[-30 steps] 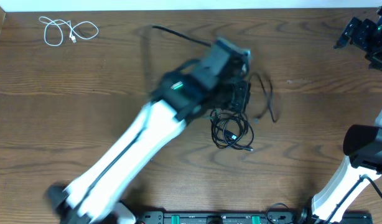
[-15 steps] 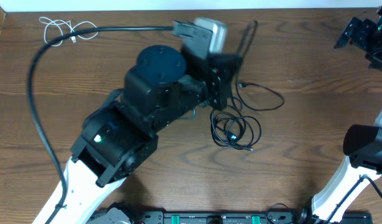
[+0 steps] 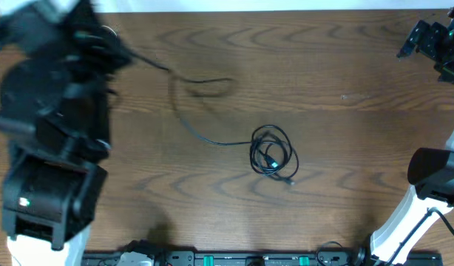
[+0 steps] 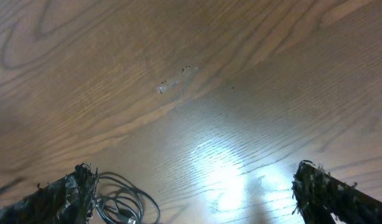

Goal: Untangle cables
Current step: 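Pull the black cable with the left gripper toward the back left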

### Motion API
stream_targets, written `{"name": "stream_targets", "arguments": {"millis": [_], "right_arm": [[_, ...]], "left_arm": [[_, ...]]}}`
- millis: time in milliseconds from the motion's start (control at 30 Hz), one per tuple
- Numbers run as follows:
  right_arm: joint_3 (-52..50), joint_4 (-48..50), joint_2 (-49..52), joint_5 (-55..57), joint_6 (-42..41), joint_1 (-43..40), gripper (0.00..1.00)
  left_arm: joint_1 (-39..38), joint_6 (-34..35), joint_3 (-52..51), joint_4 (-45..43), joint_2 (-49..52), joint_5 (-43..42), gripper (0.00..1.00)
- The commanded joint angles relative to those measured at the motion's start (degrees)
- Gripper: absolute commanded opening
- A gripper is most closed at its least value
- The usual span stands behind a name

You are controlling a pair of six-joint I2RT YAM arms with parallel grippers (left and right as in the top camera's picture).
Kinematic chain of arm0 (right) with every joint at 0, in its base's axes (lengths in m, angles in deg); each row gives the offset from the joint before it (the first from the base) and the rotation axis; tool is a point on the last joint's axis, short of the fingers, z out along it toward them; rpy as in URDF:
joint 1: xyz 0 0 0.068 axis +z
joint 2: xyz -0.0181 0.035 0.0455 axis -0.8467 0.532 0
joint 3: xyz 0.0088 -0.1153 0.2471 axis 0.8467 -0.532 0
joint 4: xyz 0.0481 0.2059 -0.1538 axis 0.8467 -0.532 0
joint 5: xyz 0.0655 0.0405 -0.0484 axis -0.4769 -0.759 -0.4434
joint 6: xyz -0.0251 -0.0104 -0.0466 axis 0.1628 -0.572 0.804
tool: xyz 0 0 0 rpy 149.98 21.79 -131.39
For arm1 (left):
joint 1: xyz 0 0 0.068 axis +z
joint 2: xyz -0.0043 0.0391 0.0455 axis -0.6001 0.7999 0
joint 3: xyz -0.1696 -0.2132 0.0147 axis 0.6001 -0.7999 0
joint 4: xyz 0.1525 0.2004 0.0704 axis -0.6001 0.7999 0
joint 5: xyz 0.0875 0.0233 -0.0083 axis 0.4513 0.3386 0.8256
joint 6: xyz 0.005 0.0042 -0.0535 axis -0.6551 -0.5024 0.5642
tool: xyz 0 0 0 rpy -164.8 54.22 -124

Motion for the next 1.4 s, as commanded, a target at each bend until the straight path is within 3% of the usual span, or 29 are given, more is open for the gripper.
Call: {"name": "stream_targets", "arguments": {"millis": [0,100,133,200,267,300,367,600,733,900,1100,1367], "right_arm": [[0.70,-0.15,-1.86,-0.22,-0.17,0.13,0.99],[0.70,-0.15,-1.86,-0.22,-0.17,0.13,0.99],[0.70,-0.13,-1.86,-0.22,-0.17,0.13,0.99],[0.70,-0.13,-1.86,-0.22,-0.17,0.11,0.99],[0.70,-0.15,-1.86,-0.22,-0.17,0.13,0.99],[0.70,-0.15,-1.86,-0.22,-0.17,0.13,0.99],[0.70,-0.15,-1.86,-0.22,-0.17,0.13,0.99],[0.70,-0.15,-1.86,-0.22,-0.17,0.13,0.99],[0.70,-0.15,-1.86,-0.22,-0.17,0.13,0.99],[0.70,-0.13,-1.86,-0.22,-0.17,0.13,0.99],[0.70,-0.13,-1.86,-0.22,-0.17,0.13,0.99],[0.70,-0.13,-1.86,-0.22,-0.17,0.13,0.99]], "left_arm": [[9.81,0.50,0.42,2.12,0.87,4.72,0.07],[16.94,0.50,0.42,5.62,3.23,4.70,0.08],[19.32,0.50,0.42,6.88,4.52,4.70,0.16],[22.84,1.22,0.42,9.57,7.15,4.39,0.62],[25.55,2.47,0.42,13.77,10.05,3.04,0.87],[26.27,2.47,0.42,15.65,11.15,1.60,0.91],[27.23,4.00,0.42,19.17,13.14,-4.59,0.92],[26.86,4.55,0.37,29.42,18.14,-42.53,0.93],[23.17,1.49,0.15,38.05,22.16,-52.68,0.93],[15.06,-8.39,0.13,47.17,27.21,-50.18,0.93],[4.85,-9.14,-0.61,51.84,33.83,-33.24,0.93],[-3.13,-12.48,-0.61,51.65,41.40,-29.77,0.93]]}}
